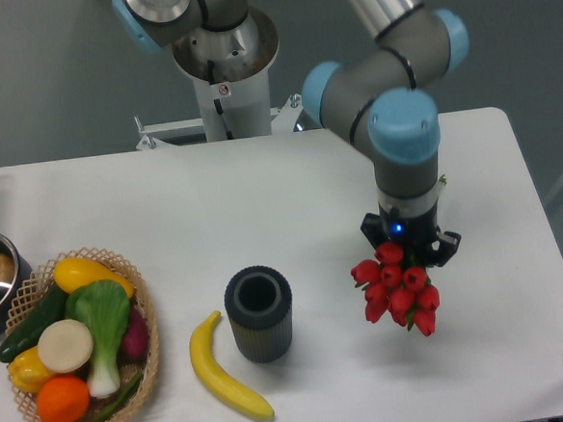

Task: Place the flowers on the table
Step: 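Carry the red tulips over the table and lower them onto it, then open the gripper to release the tulips on the table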

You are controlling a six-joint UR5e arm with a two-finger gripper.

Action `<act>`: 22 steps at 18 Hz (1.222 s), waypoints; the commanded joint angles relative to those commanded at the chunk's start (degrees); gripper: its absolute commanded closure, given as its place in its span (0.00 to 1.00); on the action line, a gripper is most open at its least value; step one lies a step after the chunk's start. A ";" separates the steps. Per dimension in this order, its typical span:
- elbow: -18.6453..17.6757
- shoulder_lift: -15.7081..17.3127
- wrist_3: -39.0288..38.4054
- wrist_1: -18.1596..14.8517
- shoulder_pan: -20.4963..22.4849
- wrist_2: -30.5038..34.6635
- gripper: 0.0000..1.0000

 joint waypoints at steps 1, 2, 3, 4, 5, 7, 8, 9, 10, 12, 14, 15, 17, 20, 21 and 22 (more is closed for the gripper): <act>0.09 -0.35 -0.26 0.18 0.00 0.01 0.54; 0.09 -0.79 -0.35 0.27 0.00 0.01 0.51; 0.09 -1.14 -0.44 0.27 0.00 -0.08 0.50; 0.09 -1.50 -0.44 0.27 0.00 -0.08 0.50; 0.09 -1.85 -0.44 0.36 0.00 -0.08 0.50; 0.18 -2.46 -0.79 0.36 0.00 -0.17 0.42; 0.61 -2.55 -0.71 0.36 0.00 -0.17 0.33; 1.05 -2.38 -0.53 0.36 0.00 -0.17 0.06; 1.49 -2.03 -0.70 0.36 0.09 -0.17 0.00; 2.28 -0.72 -0.79 0.36 0.09 -0.26 0.00; 2.46 1.30 -0.10 0.36 0.52 -0.17 0.00; 2.55 2.44 0.17 0.53 0.70 -0.08 0.00; 4.38 4.82 0.53 0.27 1.49 0.09 0.00; 7.55 7.81 1.84 -2.44 3.60 -0.43 0.00; 8.34 8.25 4.63 -3.85 4.12 -0.52 0.00; 9.05 8.34 8.75 -5.69 4.91 -0.96 0.00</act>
